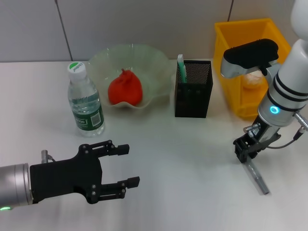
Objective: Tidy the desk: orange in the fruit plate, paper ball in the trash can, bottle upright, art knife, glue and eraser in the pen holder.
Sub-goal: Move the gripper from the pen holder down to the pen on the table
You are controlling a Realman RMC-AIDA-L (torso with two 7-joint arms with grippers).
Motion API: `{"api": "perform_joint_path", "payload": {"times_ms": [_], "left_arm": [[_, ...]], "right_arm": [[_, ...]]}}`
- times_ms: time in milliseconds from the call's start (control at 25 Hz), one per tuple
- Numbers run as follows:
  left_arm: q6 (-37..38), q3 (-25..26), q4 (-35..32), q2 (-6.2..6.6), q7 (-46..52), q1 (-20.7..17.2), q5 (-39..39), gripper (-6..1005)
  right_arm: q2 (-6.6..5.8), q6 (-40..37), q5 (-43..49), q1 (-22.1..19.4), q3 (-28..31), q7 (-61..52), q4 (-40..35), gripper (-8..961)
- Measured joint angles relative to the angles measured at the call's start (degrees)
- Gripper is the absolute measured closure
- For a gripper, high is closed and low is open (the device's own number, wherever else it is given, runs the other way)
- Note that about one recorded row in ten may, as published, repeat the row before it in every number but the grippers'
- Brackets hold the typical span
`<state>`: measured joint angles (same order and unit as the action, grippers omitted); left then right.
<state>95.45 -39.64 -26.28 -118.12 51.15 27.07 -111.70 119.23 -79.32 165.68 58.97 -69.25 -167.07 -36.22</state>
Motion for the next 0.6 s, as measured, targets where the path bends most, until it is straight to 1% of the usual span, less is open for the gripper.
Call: {"api": "perform_joint_path", "payload": {"times_ms": [120, 600], "left_arm": [[0.0, 0.0, 0.0, 0.00, 0.0, 0.0, 0.0, 247], [-0.1, 0.0, 0.0, 0.00, 0.0, 0.1, 0.0, 246]], "right_arm": [[0.02, 0.0, 0.0, 0.0, 0.0, 0.0, 0.0, 721], [0.04, -0.3, 0.1, 0.0, 0.0, 0.0, 0.1, 720]]}}
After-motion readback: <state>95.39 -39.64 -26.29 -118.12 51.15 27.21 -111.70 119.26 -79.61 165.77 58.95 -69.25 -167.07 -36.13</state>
